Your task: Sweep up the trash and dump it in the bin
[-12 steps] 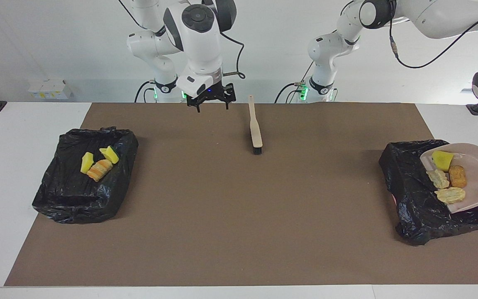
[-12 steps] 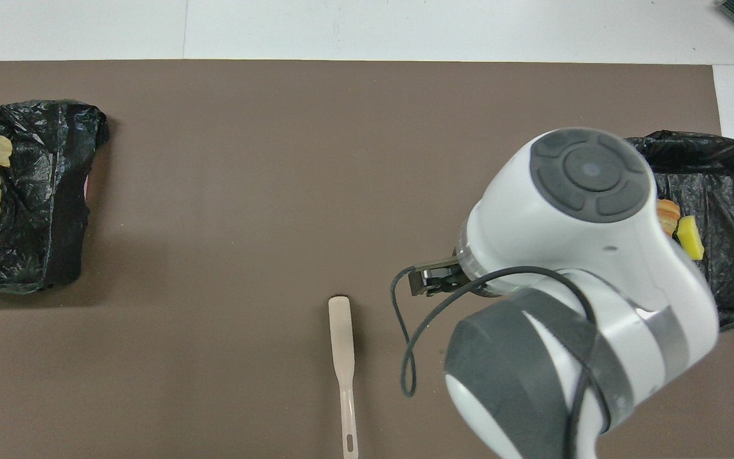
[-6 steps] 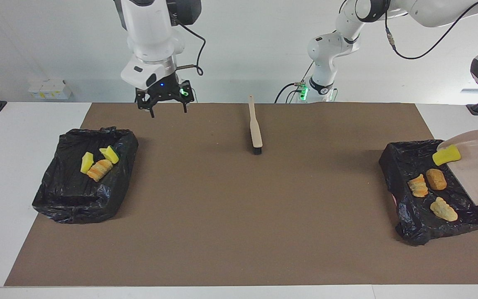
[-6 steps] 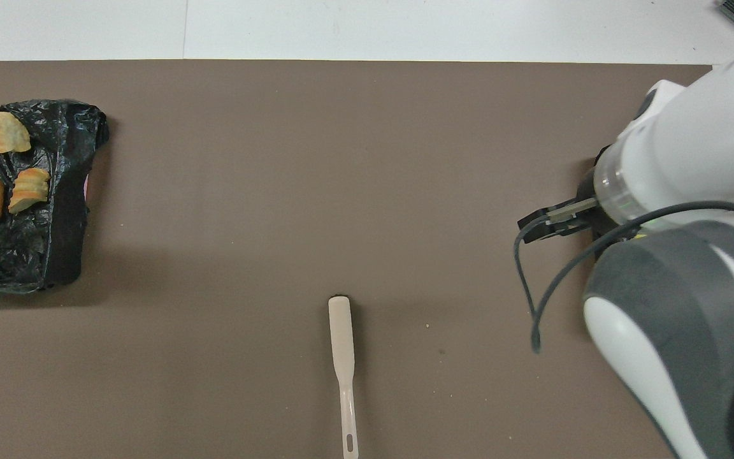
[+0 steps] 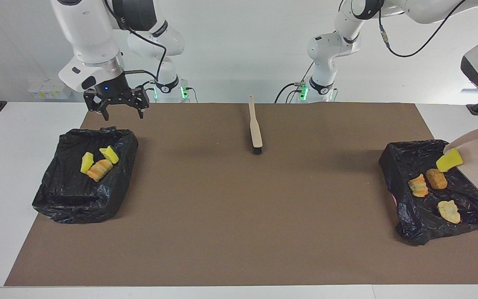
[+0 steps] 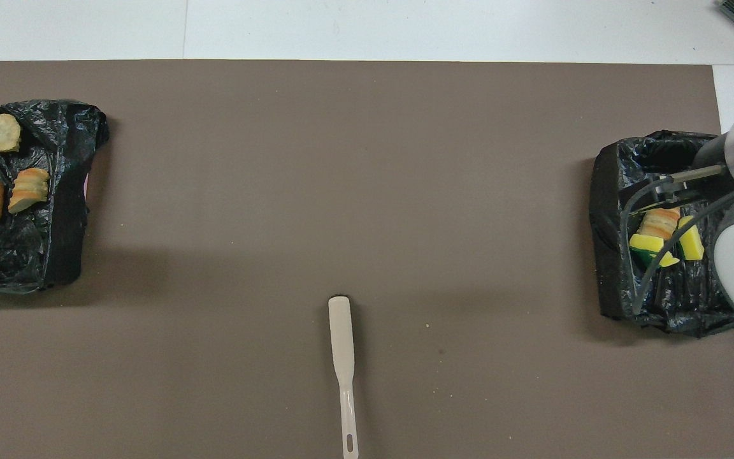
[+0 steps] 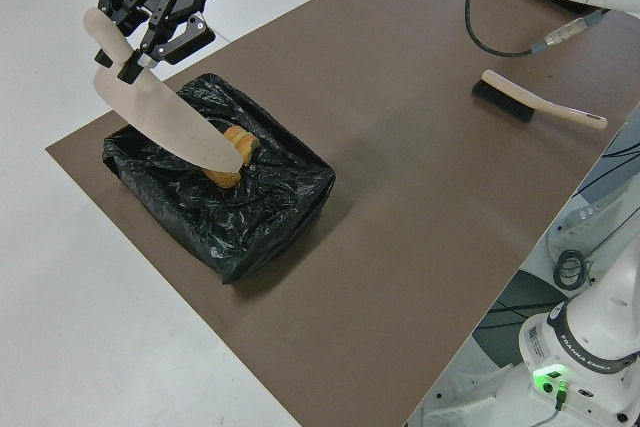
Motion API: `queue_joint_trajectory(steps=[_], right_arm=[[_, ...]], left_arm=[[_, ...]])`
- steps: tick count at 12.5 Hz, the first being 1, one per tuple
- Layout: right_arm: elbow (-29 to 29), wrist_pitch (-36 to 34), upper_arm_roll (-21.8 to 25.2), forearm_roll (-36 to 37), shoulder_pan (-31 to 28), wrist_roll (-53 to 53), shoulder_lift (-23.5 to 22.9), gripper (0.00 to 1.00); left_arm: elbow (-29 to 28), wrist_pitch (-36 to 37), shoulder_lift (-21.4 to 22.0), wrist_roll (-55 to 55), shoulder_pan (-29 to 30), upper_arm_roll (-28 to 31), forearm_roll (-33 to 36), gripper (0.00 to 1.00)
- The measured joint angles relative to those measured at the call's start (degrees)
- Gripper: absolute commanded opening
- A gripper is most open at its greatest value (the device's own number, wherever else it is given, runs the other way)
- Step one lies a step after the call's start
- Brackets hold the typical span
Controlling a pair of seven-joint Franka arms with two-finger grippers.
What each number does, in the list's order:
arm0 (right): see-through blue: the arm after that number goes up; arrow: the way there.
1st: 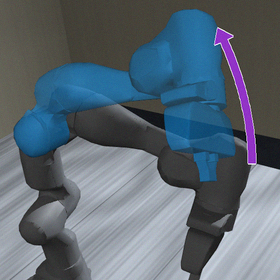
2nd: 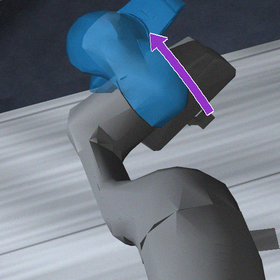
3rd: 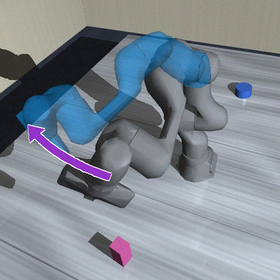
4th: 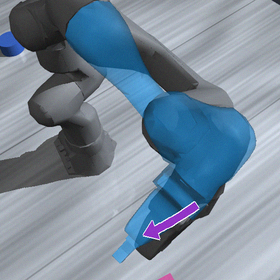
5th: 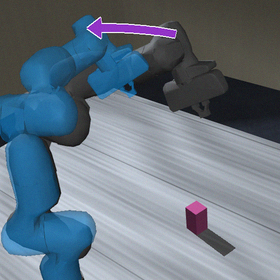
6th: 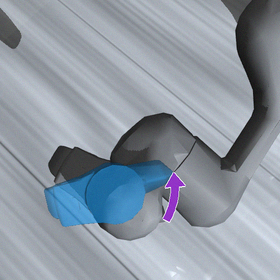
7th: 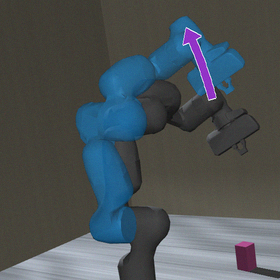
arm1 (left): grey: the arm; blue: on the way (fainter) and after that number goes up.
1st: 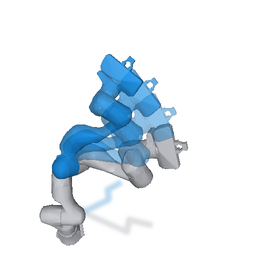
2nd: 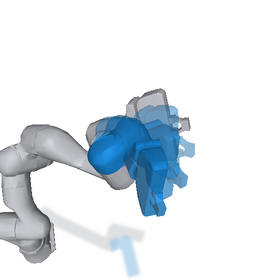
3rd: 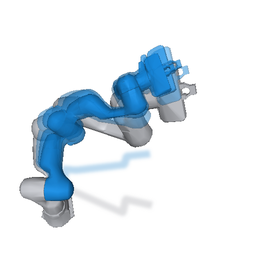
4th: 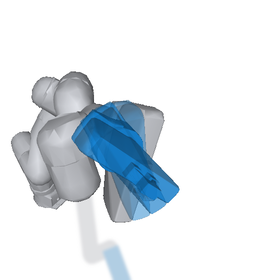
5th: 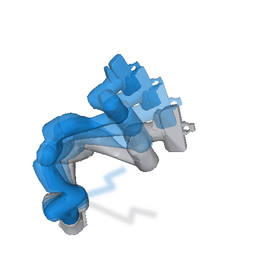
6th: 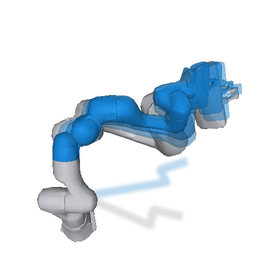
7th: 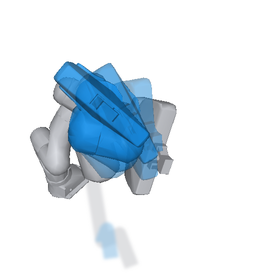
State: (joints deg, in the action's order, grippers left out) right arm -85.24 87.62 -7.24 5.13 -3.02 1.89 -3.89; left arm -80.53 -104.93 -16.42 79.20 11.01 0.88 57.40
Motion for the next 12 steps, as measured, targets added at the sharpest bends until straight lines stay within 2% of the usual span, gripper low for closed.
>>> queue_joint_trajectory(steps=[3,6,9,12], right_arm=[[0.0,0.0,2.6,0.0,-0.1,-1.7,0.0,1.00],[0.0,0.0,5.6,-0.8,-0.1,-4.2,0.0,1.00],[-0.1,0.0,7.0,-1.8,-0.1,-4.1,0.6,1.00],[-1.6,0.0,8.2,-2.6,-0.1,-4.1,2.4,1.00]], left_arm=[[-2.1,0.1,1.4,-0.1,-1.2,-0.3,5.1,0.00],[-2.1,2.3,2.4,3.5,-2.5,-0.6,5.2,0.00],[-2.1,7.0,4.0,6.5,-3.1,-0.8,-2.6,0.00],[-5.9,11.0,6.0,5.2,-3.9,-1.0,-19.1,0.00]])
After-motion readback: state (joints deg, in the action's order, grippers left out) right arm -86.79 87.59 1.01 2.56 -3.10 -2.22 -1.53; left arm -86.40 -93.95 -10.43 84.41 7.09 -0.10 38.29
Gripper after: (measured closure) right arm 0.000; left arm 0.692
